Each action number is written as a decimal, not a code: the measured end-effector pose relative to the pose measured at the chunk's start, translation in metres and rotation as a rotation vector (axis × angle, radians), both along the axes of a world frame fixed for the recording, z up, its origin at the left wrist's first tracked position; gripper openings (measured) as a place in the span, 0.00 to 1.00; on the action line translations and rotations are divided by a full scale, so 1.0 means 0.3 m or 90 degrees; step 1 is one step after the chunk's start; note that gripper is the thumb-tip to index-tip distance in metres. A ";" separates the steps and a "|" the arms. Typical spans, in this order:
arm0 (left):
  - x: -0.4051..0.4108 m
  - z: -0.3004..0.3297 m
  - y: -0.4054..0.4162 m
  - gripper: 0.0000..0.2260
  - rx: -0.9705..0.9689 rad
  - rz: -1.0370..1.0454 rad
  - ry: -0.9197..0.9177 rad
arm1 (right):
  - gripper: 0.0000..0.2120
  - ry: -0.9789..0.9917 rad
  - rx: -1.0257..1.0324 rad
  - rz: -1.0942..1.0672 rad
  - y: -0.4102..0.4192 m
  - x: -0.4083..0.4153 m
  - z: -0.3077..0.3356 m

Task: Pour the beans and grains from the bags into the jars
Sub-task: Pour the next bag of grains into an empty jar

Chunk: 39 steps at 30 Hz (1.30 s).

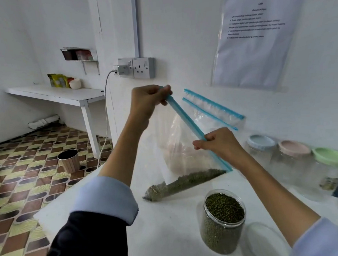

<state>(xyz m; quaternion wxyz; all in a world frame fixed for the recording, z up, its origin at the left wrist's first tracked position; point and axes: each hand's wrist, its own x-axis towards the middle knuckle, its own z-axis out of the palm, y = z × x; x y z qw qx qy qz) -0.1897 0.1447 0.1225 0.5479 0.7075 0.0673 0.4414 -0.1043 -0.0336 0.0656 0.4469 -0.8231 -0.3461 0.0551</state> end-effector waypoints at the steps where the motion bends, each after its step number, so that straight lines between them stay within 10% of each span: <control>1: -0.008 0.003 0.021 0.06 -0.022 0.009 -0.014 | 0.10 -0.016 -0.015 -0.001 0.007 0.008 0.024; 14: -0.095 -0.103 0.218 0.06 -0.415 0.129 -0.119 | 0.13 -0.373 -0.221 0.017 0.259 0.014 0.286; 19: -0.124 -0.167 0.264 0.07 -0.477 0.170 -0.131 | 0.15 -0.436 -0.112 0.031 0.251 0.068 0.215; 32: -0.012 -0.159 0.129 0.08 -0.159 0.468 -0.274 | 0.17 -0.348 0.145 -0.069 0.022 0.166 0.070; 39: 0.132 -0.338 -0.192 0.11 0.006 -0.043 0.009 | 0.09 -0.242 0.082 -0.181 -0.206 0.196 -0.112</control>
